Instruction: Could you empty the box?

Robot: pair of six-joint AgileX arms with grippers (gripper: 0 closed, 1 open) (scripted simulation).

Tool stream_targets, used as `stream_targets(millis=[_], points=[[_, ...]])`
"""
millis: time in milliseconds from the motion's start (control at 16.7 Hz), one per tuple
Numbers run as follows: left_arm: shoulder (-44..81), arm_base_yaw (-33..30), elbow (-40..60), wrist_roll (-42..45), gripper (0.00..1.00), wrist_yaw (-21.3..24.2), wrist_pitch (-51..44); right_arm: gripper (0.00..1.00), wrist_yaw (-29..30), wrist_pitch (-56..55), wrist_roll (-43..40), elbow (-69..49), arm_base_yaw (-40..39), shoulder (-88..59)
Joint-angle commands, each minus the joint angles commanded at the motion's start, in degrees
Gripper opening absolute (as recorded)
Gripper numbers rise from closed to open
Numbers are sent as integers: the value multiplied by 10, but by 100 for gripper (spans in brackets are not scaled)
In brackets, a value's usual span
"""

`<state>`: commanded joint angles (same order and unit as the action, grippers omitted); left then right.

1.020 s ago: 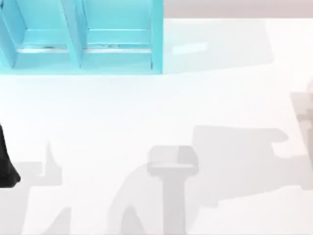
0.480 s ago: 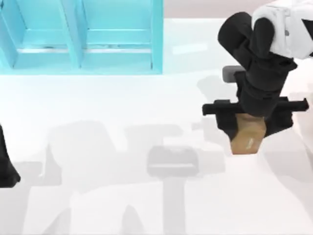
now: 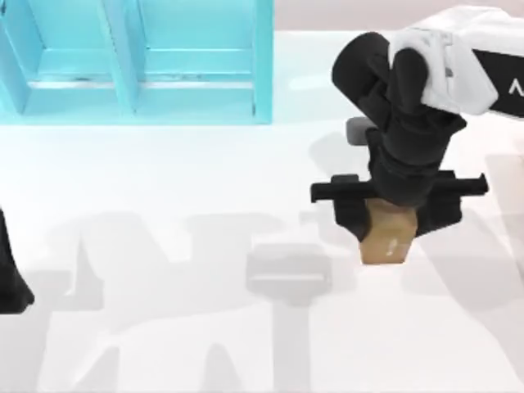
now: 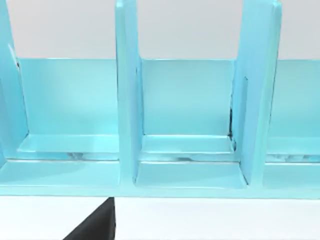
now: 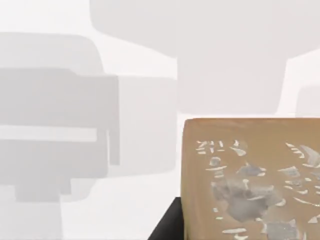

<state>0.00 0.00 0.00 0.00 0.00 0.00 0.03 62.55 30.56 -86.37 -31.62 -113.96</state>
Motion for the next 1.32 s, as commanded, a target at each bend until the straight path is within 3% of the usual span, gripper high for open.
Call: stream_targets(millis=[600, 1320], points=[[0, 0, 0, 0, 100, 0, 0, 0, 2, -92, 1, 58, -3, -32], [0, 0, 0, 0, 100, 0, 0, 90, 2, -92, 1, 58, -3, -32]])
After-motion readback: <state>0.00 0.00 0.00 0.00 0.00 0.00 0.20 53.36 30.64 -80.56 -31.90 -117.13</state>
